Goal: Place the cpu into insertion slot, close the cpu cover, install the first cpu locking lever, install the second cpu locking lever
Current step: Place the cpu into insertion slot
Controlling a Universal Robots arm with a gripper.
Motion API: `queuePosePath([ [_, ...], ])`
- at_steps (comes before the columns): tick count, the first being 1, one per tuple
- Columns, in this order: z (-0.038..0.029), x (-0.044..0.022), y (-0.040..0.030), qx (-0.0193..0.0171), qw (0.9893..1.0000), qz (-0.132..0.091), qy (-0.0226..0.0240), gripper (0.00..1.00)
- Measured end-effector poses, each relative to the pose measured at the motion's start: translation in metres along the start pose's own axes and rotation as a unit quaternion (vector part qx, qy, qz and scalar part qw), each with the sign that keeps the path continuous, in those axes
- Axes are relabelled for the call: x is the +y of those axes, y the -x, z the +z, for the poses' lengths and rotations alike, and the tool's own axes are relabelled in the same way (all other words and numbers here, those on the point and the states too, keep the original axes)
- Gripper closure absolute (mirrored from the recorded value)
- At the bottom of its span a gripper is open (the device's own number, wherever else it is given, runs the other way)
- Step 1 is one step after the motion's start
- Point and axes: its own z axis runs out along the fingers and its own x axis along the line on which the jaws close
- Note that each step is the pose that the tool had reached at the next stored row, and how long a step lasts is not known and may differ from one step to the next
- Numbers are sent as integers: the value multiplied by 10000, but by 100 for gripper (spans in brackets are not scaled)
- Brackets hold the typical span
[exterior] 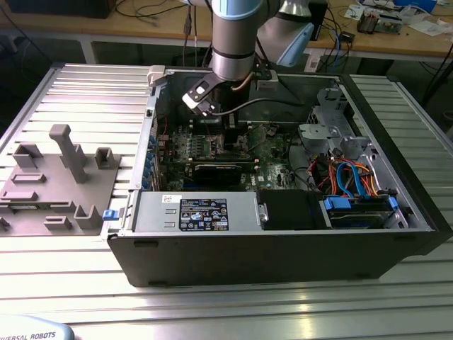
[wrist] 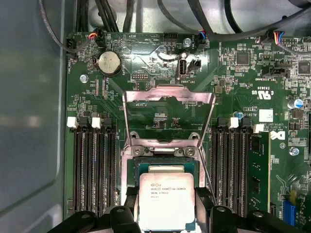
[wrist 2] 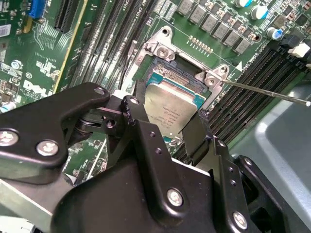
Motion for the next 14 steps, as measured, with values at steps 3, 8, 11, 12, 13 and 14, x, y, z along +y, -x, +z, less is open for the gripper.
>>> queuePosePath([
  [3, 14, -2, 0, -1, 10000, 12, -1, 46],
  [8, 28, -3, -1, -1, 10000, 13, -1, 46],
  [11, 36, -3, -1, -1, 10000, 13, -1, 46],
  [12, 37, -3, -1, -1, 10000, 13, -1, 46],
  [13, 40, -3, -1, -1, 10000, 13, 0, 46],
  [14, 43, -3, -1, 0, 10000, 13, 0, 46],
])
